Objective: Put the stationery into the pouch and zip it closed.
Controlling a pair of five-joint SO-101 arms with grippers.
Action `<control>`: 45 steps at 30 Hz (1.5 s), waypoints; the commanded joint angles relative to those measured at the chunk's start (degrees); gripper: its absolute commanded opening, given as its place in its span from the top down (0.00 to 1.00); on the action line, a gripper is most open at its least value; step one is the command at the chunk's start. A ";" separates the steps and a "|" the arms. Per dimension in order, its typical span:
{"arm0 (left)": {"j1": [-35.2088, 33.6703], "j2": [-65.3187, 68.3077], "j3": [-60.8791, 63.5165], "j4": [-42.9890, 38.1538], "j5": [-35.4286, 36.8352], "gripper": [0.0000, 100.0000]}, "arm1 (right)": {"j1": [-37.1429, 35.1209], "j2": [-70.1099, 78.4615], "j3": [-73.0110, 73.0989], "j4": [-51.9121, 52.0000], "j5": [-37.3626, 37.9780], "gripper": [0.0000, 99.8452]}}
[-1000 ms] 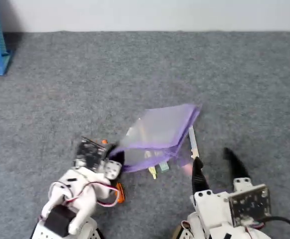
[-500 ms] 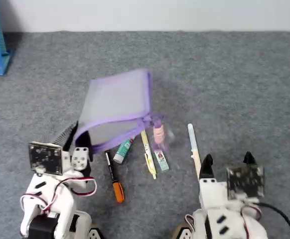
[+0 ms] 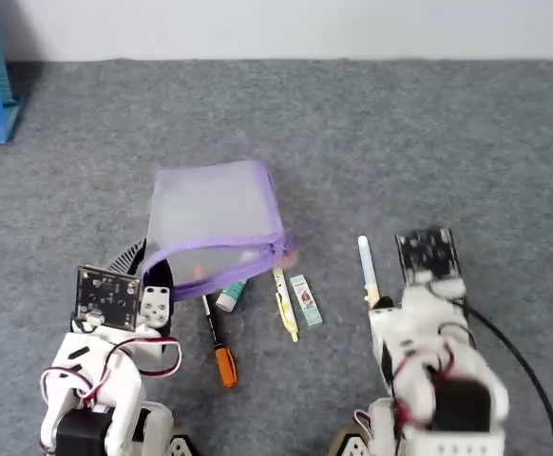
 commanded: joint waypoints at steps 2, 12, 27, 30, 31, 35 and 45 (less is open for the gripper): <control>0.35 0.00 -1.10 0.09 -0.88 0.99 | 0.57 9.71 -5.27 -4.09 0.09 0.70; 0.44 23.74 -15.96 3.60 -0.88 0.99 | 0.48 15.60 -5.10 -9.63 0.26 0.70; 0.00 51.34 -36.70 8.97 -0.53 0.99 | 0.66 32.40 -5.10 -19.21 0.44 0.70; -0.09 50.99 -36.70 8.97 1.49 0.99 | 0.66 37.32 -5.10 -22.90 0.44 0.70; -0.09 50.64 -36.70 8.97 2.02 0.99 | 0.66 39.25 -5.10 -24.31 0.44 0.70; -0.09 49.58 -36.62 8.97 2.11 0.99 | 0.66 48.57 -6.15 -30.02 0.44 0.70; 0.26 49.32 -33.71 8.09 2.20 0.99 | 0.22 70.55 -19.96 -32.84 -0.09 0.71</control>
